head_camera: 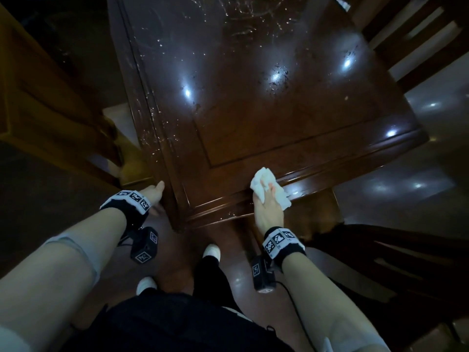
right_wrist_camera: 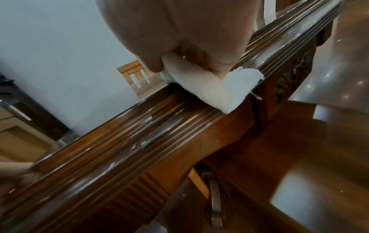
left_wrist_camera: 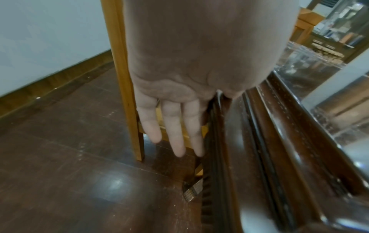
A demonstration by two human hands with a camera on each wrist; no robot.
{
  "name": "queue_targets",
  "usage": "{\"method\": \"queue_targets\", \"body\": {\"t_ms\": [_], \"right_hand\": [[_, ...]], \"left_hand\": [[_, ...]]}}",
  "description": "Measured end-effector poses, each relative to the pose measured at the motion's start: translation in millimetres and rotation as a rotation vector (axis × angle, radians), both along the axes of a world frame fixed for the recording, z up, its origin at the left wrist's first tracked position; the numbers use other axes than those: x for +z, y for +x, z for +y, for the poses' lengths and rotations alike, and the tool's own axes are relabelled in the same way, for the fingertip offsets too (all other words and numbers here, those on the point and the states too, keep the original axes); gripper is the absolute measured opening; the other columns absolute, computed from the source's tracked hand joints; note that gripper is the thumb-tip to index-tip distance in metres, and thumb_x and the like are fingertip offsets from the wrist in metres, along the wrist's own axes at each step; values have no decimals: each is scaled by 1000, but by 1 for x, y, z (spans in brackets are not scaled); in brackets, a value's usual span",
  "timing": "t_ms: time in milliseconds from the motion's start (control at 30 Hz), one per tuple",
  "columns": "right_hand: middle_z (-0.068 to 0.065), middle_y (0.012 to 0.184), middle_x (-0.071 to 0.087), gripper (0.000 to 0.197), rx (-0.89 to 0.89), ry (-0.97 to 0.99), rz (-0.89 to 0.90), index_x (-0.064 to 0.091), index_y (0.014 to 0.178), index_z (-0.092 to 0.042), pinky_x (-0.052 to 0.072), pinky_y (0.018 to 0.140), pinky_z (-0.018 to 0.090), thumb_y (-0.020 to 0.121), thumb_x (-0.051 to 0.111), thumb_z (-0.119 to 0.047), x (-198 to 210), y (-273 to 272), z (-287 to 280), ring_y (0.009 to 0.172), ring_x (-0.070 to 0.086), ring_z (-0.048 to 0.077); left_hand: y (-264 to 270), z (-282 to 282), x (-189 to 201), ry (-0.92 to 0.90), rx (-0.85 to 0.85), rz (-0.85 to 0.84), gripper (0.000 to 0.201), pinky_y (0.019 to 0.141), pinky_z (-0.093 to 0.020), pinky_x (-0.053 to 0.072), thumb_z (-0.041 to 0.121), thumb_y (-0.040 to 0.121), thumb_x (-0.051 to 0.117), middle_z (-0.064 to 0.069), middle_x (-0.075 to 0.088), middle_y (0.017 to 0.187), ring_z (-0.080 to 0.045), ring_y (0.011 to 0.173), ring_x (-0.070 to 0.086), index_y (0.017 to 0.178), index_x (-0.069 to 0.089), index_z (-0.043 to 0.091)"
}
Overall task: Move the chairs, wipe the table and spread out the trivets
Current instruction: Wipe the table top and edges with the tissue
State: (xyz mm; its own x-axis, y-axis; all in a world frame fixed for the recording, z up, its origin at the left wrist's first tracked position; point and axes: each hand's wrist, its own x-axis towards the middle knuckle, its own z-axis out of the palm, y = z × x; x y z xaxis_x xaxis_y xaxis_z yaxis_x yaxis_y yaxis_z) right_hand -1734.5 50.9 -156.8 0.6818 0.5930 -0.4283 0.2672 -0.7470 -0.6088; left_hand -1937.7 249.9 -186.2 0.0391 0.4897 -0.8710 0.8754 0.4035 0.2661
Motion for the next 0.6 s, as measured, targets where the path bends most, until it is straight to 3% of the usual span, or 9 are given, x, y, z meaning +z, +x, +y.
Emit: {"method": "queue_targets", "body": {"t_ms": [67,133,200,300,367,433,533,600], "right_hand": [[4,159,24,52,10,-6,38,26,151,-24,26,112,33,102,40,-34,1,-24,-1,139,34,27],[3,158,26,51,26,-4,86,27,150,-30,27,112,33,102,38,-39,2,-52,1,139,35,28],[8,154,32,51,58,12,116,29,150,-25,28,114,36,102,39,-36,1,-79,6,139,35,29],[11,154,32,53,120,73,117,29,150,-13,26,115,38,101,40,-31,2,-113,12,141,31,29],[8,149,38,52,76,72,163,28,150,-18,28,112,31,102,42,-30,2,-130,13,138,36,27],[4,135,49,52,-46,90,261,31,149,-25,33,100,24,100,46,-36,4,-150,13,126,47,20],[9,137,52,47,187,108,268,43,143,-21,37,105,35,99,47,-38,3,-181,20,124,49,26],[11,122,62,42,309,127,310,60,127,-13,43,99,40,97,46,-38,3,-200,22,113,57,27]], "left_hand": [[-6,-5,12,-80,4,-37,61,70,-35,42,45,104,13,-24,51,136,-38,120,53,151,19,7],[-15,-8,17,-112,6,-97,65,90,-41,40,51,102,11,-22,52,136,-38,123,50,152,20,10],[-27,-7,12,-130,-31,-118,69,104,-47,32,56,99,7,-21,58,130,-38,122,52,151,24,14],[-47,-6,11,-142,-62,-173,69,104,-48,32,57,99,2,-19,58,129,-37,122,52,149,26,17],[-62,-7,17,-141,-60,-205,68,101,-47,34,56,99,2,-20,60,127,-38,120,53,148,29,17],[-81,-6,17,-129,-41,-225,66,100,-47,34,54,100,2,-21,60,126,-39,118,54,146,33,19],[-106,-1,17,-96,1,-246,66,104,-51,32,55,100,2,-21,60,127,-39,118,54,144,37,20],[-117,2,16,-68,5,-245,66,104,-51,32,55,100,3,-20,60,126,-38,117,55,144,38,20]]}}
